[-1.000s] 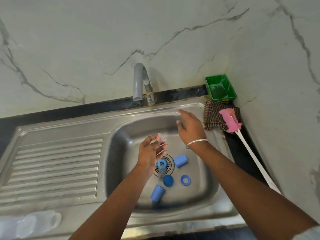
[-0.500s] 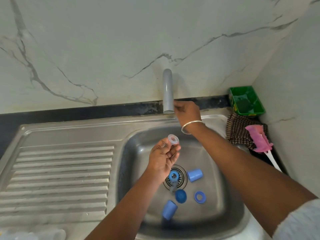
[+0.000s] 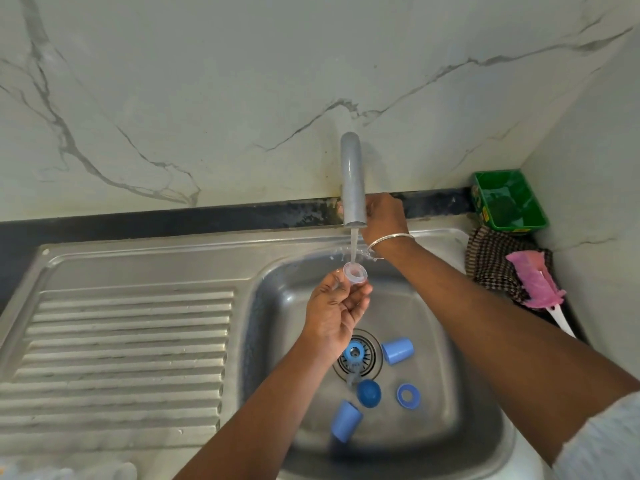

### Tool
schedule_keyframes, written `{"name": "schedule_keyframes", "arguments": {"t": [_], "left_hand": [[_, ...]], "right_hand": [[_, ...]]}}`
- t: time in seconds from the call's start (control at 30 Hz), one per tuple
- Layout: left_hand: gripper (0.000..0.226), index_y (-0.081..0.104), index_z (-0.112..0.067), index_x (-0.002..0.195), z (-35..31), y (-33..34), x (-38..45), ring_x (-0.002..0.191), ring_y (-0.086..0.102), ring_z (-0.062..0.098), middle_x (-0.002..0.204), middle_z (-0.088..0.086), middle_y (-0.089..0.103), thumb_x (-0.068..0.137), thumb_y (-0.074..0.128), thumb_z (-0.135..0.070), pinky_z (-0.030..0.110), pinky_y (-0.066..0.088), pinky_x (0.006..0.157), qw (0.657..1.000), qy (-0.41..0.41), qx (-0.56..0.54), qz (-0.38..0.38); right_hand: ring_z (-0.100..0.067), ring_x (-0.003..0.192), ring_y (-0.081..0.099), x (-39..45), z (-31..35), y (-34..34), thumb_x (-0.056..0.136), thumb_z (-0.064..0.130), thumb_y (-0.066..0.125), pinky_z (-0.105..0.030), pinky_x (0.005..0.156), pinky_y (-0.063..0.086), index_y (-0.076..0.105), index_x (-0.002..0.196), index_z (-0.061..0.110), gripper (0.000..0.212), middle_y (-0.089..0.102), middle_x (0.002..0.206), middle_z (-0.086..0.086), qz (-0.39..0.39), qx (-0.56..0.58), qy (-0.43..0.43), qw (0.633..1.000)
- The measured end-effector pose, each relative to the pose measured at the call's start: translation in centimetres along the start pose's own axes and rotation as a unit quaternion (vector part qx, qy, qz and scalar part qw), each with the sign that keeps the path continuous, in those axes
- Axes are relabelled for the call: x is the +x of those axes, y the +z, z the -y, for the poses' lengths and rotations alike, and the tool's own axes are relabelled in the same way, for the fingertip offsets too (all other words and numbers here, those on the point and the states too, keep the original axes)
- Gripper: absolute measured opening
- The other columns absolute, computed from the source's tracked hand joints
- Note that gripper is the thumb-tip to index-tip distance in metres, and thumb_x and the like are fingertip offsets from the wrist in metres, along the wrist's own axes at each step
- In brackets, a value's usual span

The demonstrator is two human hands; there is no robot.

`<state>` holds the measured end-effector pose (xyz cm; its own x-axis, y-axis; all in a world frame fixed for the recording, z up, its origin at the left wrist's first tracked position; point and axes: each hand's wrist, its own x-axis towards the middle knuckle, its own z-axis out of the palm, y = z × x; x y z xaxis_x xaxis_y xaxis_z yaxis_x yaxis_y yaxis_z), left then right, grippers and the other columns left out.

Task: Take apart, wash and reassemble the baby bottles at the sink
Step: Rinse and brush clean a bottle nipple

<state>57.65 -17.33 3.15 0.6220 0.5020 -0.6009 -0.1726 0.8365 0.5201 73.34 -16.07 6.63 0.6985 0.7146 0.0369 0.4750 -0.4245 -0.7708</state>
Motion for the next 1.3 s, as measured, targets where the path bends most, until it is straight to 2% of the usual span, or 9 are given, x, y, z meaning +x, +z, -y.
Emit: {"name": "schedule_keyframes", "arguments": {"t": [0.23, 0.37, 0.5, 0.57, 0.67, 0.87, 1.07, 1.2, 1.3], "left_hand": [[0.023, 0.063, -0.002, 0.111, -0.1, 0.4, 0.2, 0.072, 0.073, 0.018, 0.086, 0.014, 0.073, 0.102, 0.041, -0.001, 0.023, 0.059, 0.061, 1.0, -0.003, -0.016, -0.009], [0.011, 0.064, 0.0, 0.1, -0.6, 0.9, 0.4, 0.069, 0.073, 0.018, 0.083, 0.016, 0.073, 0.094, 0.055, 0.003, 0.022, 0.06, 0.06, 1.0, -0.003, -0.016, -0.018], [0.019, 0.061, 0.001, 0.111, -0.7, 1.7, 0.9, 0.071, 0.072, 0.018, 0.082, 0.013, 0.073, 0.092, 0.062, 0.001, 0.024, 0.061, 0.063, 0.998, 0.005, 0.046, -0.049], [0.024, 0.058, -0.005, 0.119, -0.8, 2.1, 1.3, 0.071, 0.071, 0.018, 0.083, 0.011, 0.073, 0.096, 0.061, -0.005, 0.025, 0.062, 0.064, 0.995, 0.023, 0.069, -0.066], [0.015, 0.064, -0.007, 0.109, -1.2, 2.7, 1.7, 0.069, 0.071, 0.016, 0.084, 0.012, 0.071, 0.101, 0.056, -0.016, 0.024, 0.06, 0.062, 0.987, 0.051, 0.081, -0.125], [0.015, 0.07, 0.0, 0.096, -0.6, 3.1, 0.5, 0.076, 0.071, 0.019, 0.088, 0.013, 0.074, 0.082, 0.074, 0.001, 0.024, 0.06, 0.061, 0.984, -0.042, 0.135, -0.108], [0.036, 0.068, -0.013, 0.098, 0.5, 0.4, 1.2, 0.078, 0.071, 0.008, 0.077, -0.009, 0.073, 0.068, 0.088, -0.01, 0.031, 0.058, 0.082, 0.884, 0.206, 0.409, -0.094], [0.033, 0.07, -0.02, 0.089, 0.4, -0.2, 1.3, 0.077, 0.07, 0.002, 0.079, -0.01, 0.075, 0.068, 0.087, 0.0, 0.025, 0.056, 0.079, 0.887, 0.254, 0.373, -0.098], [0.036, 0.068, -0.018, 0.091, 0.5, -0.3, 1.5, 0.085, 0.071, 0.012, 0.085, -0.003, 0.075, 0.071, 0.082, 0.009, 0.028, 0.059, 0.078, 0.892, 0.267, 0.358, -0.074]], "right_hand": [[-0.015, 0.076, 0.054, -1.1, 0.1, 0.4, 0.09, 0.01, 0.064, -0.028, 0.077, 0.049, 0.072, 0.098, 0.002, 0.013, 0.071, 0.093, -0.011, -0.007, -0.033, -0.01, 0.999], [-0.017, 0.081, 0.058, -1.2, -0.5, 0.4, 0.093, 0.024, 0.063, -0.033, 0.082, 0.053, 0.067, 0.103, 0.008, 0.019, 0.07, 0.096, -0.008, 0.015, -0.067, -0.028, 0.997], [-0.024, 0.081, 0.066, -0.6, 0.3, 0.1, 0.09, 0.04, 0.067, -0.034, 0.079, 0.055, 0.066, 0.099, 0.014, 0.027, 0.07, 0.089, -0.005, 0.056, -0.135, -0.015, 0.989], [-0.028, 0.08, 0.066, -0.4, 0.9, -0.1, 0.092, 0.038, 0.065, -0.037, 0.078, 0.056, 0.065, 0.094, 0.013, 0.025, 0.07, 0.087, -0.009, 0.068, -0.138, -0.009, 0.988], [-0.033, 0.079, 0.065, -0.3, 1.7, -0.7, 0.096, 0.035, 0.059, -0.043, 0.077, 0.057, 0.062, 0.087, 0.011, 0.026, 0.068, 0.085, -0.014, 0.089, -0.151, -0.004, 0.984], [-0.037, 0.086, 0.064, -0.9, 2.9, -1.8, 0.099, 0.019, 0.052, -0.044, 0.082, 0.054, 0.056, 0.084, 0.01, 0.019, 0.067, 0.091, -0.02, 0.121, -0.166, -0.016, 0.979], [-0.038, 0.085, 0.064, -1.1, 3.3, -2.0, 0.098, 0.016, 0.05, -0.042, 0.08, 0.054, 0.032, 0.061, 0.022, 0.041, 0.066, 0.088, -0.019, 0.117, -0.168, -0.013, 0.979], [-0.039, 0.088, 0.063, -1.3, 3.3, -2.2, 0.096, 0.011, 0.051, -0.045, 0.082, 0.053, 0.053, 0.076, 0.008, 0.021, 0.065, 0.09, -0.02, 0.121, -0.171, -0.01, 0.978], [-0.039, 0.088, 0.064, -1.1, 3.3, -2.1, 0.097, 0.013, 0.051, -0.046, 0.083, 0.054, 0.056, 0.085, 0.009, 0.014, 0.066, 0.093, -0.022, 0.125, -0.17, -0.013, 0.977]]}}
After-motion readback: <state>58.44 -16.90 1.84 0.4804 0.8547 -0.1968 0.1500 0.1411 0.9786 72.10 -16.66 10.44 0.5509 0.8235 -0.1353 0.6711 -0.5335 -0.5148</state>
